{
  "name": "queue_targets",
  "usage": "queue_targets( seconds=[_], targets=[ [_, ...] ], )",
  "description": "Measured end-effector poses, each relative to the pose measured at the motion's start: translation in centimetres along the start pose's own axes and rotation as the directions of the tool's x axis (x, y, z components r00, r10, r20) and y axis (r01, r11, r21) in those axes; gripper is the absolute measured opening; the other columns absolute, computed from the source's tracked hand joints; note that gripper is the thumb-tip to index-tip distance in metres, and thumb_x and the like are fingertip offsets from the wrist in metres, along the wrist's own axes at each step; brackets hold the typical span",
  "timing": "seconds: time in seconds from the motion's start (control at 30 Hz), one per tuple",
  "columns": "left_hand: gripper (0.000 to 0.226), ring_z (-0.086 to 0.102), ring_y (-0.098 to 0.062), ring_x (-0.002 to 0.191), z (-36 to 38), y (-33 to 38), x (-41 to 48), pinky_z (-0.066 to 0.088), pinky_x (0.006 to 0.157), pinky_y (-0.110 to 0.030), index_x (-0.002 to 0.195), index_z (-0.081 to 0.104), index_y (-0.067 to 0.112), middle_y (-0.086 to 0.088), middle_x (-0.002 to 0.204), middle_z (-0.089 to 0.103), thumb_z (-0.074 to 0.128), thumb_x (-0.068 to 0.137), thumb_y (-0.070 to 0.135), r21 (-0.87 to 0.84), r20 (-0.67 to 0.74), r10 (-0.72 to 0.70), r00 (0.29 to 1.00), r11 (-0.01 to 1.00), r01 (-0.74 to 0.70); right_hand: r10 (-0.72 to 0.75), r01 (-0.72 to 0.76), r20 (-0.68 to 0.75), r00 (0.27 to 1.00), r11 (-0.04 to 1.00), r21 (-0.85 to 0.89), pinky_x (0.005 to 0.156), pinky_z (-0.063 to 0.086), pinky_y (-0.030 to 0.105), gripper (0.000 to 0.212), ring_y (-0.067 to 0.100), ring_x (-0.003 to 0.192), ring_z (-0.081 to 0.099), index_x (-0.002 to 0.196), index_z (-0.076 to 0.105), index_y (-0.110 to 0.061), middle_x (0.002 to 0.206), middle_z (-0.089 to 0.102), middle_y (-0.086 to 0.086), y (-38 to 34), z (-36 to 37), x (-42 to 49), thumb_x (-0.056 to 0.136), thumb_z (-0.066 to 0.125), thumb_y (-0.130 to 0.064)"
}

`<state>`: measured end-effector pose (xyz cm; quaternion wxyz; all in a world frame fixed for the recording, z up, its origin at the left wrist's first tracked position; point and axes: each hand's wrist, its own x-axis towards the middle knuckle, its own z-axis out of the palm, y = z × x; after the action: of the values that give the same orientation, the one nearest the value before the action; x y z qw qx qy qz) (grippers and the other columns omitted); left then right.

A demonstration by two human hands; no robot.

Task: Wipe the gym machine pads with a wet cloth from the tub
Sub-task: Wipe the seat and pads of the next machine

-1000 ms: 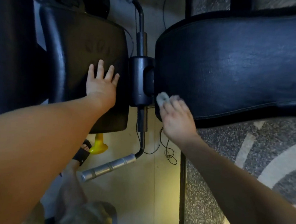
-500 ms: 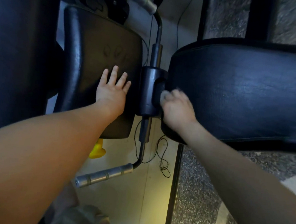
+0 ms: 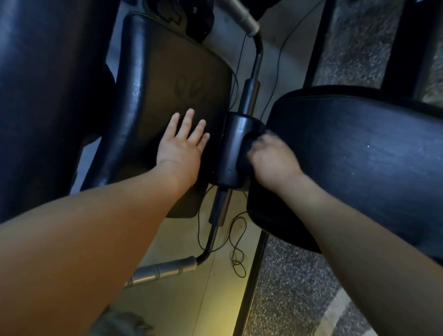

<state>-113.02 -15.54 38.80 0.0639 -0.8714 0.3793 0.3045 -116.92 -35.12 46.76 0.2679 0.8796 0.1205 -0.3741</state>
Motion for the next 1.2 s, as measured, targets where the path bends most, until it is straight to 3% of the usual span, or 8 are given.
queue_targets(
  seconds=[0.1, 0.33, 0.47, 0.57, 0.67, 0.77, 0.97, 1.2],
  targets=[
    [0.089, -0.028, -0.043, 0.146, 0.3, 0.0, 0.2, -0.009, 0.120, -0.060, 0.159, -0.013, 0.021, -0.009, 0.165, -0.024, 0.048, 0.096, 0.040, -0.002, -0.003, 0.008, 1.000, 1.000, -0.008, 0.203, -0.221, -0.183, 0.962, 0.972, -0.082, 0.107, 0.041, 0.043, 0.028, 0.037, 0.112, 0.057, 0.111, 0.073, -0.002, 0.110, 0.069, 0.016, 4.7, -0.8, 4.5, 0.090, 0.055, -0.009],
    [0.088, -0.028, -0.042, 0.147, 0.5, -0.5, 0.2, -0.012, 0.120, -0.058, 0.159, -0.012, 0.023, -0.008, 0.165, -0.023, 0.047, 0.097, 0.039, 0.004, -0.007, 0.024, 1.000, 1.000, -0.024, 0.146, -0.147, 0.084, 0.986, 0.989, 0.002, 0.121, 0.020, 0.042, 0.025, 0.030, 0.114, 0.056, 0.105, 0.073, -0.009, 0.108, 0.070, 0.009, 1.8, 0.5, 4.5, 0.094, 0.051, -0.013],
    [0.088, -0.028, -0.042, 0.147, 0.3, -0.5, 0.1, -0.011, 0.121, -0.058, 0.159, -0.012, 0.023, -0.008, 0.165, -0.023, 0.048, 0.097, 0.040, 0.014, 0.002, 0.025, 1.000, 1.000, -0.026, 0.058, -0.073, 0.241, 0.969, 0.996, 0.054, 0.117, 0.026, 0.036, 0.021, 0.026, 0.119, 0.054, 0.107, 0.071, -0.014, 0.114, 0.066, 0.008, -0.8, 0.8, 3.2, 0.094, 0.056, -0.023],
    [0.089, -0.027, -0.044, 0.147, 0.1, -0.2, -0.1, -0.008, 0.121, -0.060, 0.159, -0.012, 0.022, -0.010, 0.165, -0.022, 0.049, 0.096, 0.039, 0.026, 0.007, 0.012, 1.000, 1.000, -0.012, 0.107, -0.111, 0.119, 0.987, 0.993, 0.032, 0.109, 0.035, 0.040, 0.026, 0.033, 0.118, 0.053, 0.114, 0.069, -0.006, 0.116, 0.065, 0.012, 1.2, 0.5, 4.3, 0.095, 0.053, -0.015],
    [0.090, -0.027, -0.045, 0.146, -0.1, 0.0, -0.2, -0.006, 0.121, -0.060, 0.159, -0.012, 0.020, -0.011, 0.165, -0.022, 0.050, 0.096, 0.039, 0.032, 0.008, 0.010, 1.000, 0.999, -0.010, 0.193, -0.197, -0.057, 0.979, 0.978, -0.067, 0.117, 0.025, 0.046, 0.047, 0.037, 0.127, 0.047, 0.119, 0.069, -0.003, 0.129, 0.061, 0.020, 4.3, -0.3, 6.6, 0.096, 0.030, -0.015],
    [0.089, -0.027, -0.045, 0.146, -0.2, -0.2, 0.0, -0.006, 0.121, -0.060, 0.158, -0.013, 0.020, -0.011, 0.165, -0.023, 0.049, 0.097, 0.038, 0.035, 0.010, 0.010, 1.000, 0.999, -0.011, 0.245, -0.223, 0.106, 0.964, 0.957, -0.184, 0.122, 0.014, 0.044, 0.040, 0.033, 0.131, 0.044, 0.126, 0.067, -0.011, 0.132, 0.061, 0.012, 4.8, -1.2, 8.4, 0.099, 0.040, -0.022],
    [0.090, -0.029, -0.044, 0.146, -0.1, -0.5, 0.1, -0.011, 0.120, -0.059, 0.158, -0.015, 0.021, -0.009, 0.164, -0.025, 0.049, 0.097, 0.039, 0.050, 0.030, 0.023, 0.999, 0.998, -0.025, 0.146, -0.099, 0.227, 0.963, 0.974, -0.205, 0.110, 0.032, 0.043, 0.033, 0.029, 0.115, 0.056, 0.120, 0.068, -0.015, 0.119, 0.068, 0.009, 1.6, -1.5, 7.4, 0.099, 0.043, -0.021],
    [0.093, -0.029, -0.044, 0.146, -0.6, -0.6, -0.2, -0.011, 0.121, -0.058, 0.158, -0.015, 0.020, -0.010, 0.164, -0.025, 0.051, 0.096, 0.040, 0.046, 0.047, 0.027, 0.999, 0.999, -0.029, -0.020, 0.021, 0.366, 0.930, 1.000, 0.001, 0.085, 0.040, 0.035, 0.023, 0.027, 0.108, 0.062, 0.112, 0.068, -0.014, 0.115, 0.068, 0.007, -2.4, -0.4, 4.3, 0.098, 0.050, -0.019]
  ],
)
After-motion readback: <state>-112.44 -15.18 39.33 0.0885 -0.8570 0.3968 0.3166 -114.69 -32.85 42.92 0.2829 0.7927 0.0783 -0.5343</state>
